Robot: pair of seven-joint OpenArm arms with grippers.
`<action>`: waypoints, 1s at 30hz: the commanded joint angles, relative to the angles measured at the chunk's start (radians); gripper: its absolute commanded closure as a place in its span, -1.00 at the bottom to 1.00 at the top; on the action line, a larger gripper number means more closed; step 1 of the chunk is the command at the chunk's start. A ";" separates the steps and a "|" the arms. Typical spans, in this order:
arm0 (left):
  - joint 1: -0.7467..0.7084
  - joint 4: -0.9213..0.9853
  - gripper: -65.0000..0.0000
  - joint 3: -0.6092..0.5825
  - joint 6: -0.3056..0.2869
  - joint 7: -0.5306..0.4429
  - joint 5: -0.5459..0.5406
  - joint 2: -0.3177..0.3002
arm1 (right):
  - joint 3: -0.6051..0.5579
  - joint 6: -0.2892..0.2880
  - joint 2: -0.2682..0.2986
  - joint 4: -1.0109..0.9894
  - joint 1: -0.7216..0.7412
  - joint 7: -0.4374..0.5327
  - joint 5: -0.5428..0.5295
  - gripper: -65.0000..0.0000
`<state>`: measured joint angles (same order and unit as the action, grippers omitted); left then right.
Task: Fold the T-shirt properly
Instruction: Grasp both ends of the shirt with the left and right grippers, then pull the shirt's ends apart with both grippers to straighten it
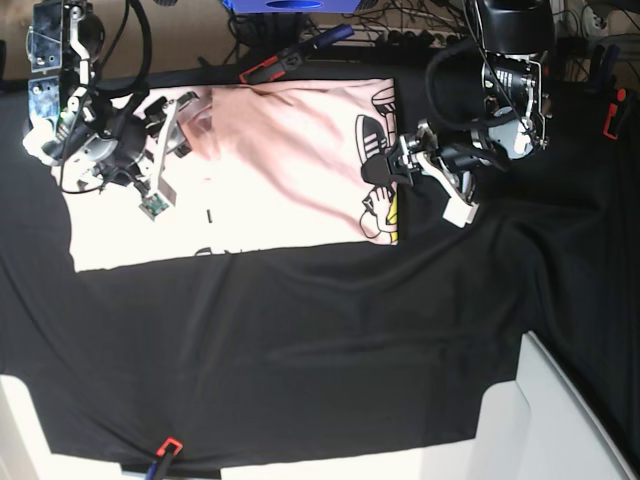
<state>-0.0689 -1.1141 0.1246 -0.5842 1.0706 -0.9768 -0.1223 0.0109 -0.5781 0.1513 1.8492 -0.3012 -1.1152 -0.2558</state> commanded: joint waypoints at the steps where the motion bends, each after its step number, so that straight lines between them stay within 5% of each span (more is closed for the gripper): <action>1: 0.004 -0.005 -0.15 -0.004 0.005 0.016 0.019 0.009 | 0.004 -0.003 0.006 0.017 0.007 0.013 -0.007 0.21; 11: 0.004 -0.005 -0.12 -0.092 0.005 0.013 0.019 0.017 | 0.004 -0.003 0.006 0.017 0.006 0.014 -0.007 0.21; 13: 0.005 0.001 0.19 -0.084 0.005 0.013 0.019 0.017 | 0.005 -0.003 0.006 0.017 0.006 0.014 -0.007 0.21; 16: 0.005 0.012 0.94 -0.081 0.005 0.012 0.020 0.014 | 0.005 -0.003 0.006 0.017 0.006 0.014 -0.007 0.21; 17: 0.005 0.022 1.00 -0.081 0.005 0.012 0.020 0.013 | 0.005 -0.003 0.006 0.017 0.006 0.014 -0.007 0.21; 27: -0.013 0.108 1.00 -0.006 0.005 -0.062 0.020 -0.069 | 0.183 -0.004 0.006 0.017 0.026 0.011 -0.014 0.18; 30: -0.035 0.088 1.00 0.024 0.005 -0.062 0.020 -0.101 | 0.255 -0.004 0.006 0.016 0.030 0.008 -0.092 0.18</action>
<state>-0.0963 -1.0267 0.1326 -0.6216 1.0088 -1.0168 -0.1928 0.2623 -0.5823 0.1493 1.8492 -0.2771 -1.1191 -0.3431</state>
